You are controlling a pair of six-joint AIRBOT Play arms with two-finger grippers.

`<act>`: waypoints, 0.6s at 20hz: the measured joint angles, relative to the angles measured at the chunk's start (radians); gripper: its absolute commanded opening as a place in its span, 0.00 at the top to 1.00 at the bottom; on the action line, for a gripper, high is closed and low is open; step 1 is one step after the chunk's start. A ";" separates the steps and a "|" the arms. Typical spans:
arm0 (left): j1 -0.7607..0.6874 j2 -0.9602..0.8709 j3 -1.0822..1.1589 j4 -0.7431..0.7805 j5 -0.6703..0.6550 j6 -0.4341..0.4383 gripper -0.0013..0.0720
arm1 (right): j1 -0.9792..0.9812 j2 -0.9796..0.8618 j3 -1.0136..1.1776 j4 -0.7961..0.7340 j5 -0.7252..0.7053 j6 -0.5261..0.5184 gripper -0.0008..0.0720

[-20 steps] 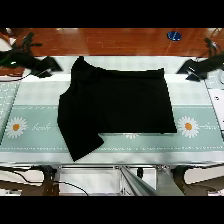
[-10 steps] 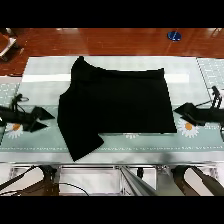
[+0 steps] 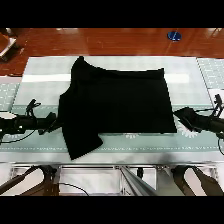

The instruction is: Fold the shirts.

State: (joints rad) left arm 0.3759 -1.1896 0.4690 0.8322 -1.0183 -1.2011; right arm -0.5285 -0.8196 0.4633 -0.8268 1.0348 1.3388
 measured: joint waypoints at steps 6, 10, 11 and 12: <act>-0.034 -0.010 0.000 -0.001 0.003 0.003 0.95 | -0.104 -0.037 0.010 -0.270 0.146 0.070 0.14; -0.039 -0.012 0.000 0.000 0.002 0.005 0.95 | -0.121 -0.106 -0.018 -0.214 0.152 0.039 0.17; -0.039 -0.012 0.000 0.000 0.003 0.005 0.95 | -0.122 -0.126 -0.020 -0.195 0.142 0.027 0.16; -0.039 -0.011 0.000 0.001 0.005 0.004 0.95 | -0.122 -0.149 -0.021 -0.176 0.133 0.017 0.17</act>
State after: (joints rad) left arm 0.3367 -1.2011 0.4690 0.8330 -1.0130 -1.1969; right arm -0.6510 -0.9684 0.4419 -1.0027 1.1679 1.3560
